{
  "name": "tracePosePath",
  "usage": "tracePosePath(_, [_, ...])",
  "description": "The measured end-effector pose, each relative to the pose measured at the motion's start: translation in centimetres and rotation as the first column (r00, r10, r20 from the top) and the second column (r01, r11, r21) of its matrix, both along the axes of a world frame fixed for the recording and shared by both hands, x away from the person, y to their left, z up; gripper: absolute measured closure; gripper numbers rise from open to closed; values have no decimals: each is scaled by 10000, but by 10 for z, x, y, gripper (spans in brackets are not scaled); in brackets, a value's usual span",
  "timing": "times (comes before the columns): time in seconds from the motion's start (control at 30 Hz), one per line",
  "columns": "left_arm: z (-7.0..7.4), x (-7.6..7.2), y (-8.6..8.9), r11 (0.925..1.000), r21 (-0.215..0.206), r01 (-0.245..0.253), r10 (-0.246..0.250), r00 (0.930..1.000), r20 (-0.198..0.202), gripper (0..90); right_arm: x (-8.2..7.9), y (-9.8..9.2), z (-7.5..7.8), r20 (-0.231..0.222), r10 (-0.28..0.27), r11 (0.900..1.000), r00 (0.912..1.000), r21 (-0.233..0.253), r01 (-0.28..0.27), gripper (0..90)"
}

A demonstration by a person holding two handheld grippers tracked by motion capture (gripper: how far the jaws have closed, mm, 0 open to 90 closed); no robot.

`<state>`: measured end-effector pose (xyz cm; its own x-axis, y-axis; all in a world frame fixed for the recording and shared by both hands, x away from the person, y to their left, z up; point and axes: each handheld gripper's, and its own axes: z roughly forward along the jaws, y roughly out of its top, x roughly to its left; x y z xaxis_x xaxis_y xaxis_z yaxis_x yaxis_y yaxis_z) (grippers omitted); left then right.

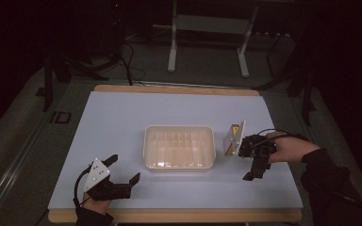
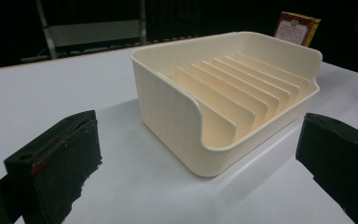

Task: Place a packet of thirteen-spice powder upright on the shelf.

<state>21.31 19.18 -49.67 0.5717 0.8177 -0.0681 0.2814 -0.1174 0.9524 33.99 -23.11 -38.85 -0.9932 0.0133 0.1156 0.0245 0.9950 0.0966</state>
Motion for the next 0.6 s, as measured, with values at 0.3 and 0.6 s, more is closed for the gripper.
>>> tracePosePath(0.3, [-1,0,1,10000,-46,38,-38,10000,-55,0,8,4,15,317,110,9994,9994,325,-120,153])
tracePosePath(0.6, [-1,0,2,10000,-60,33,-33,10000,-69,0,16,9,33,1062,53,9998,9943,197,-75,147])
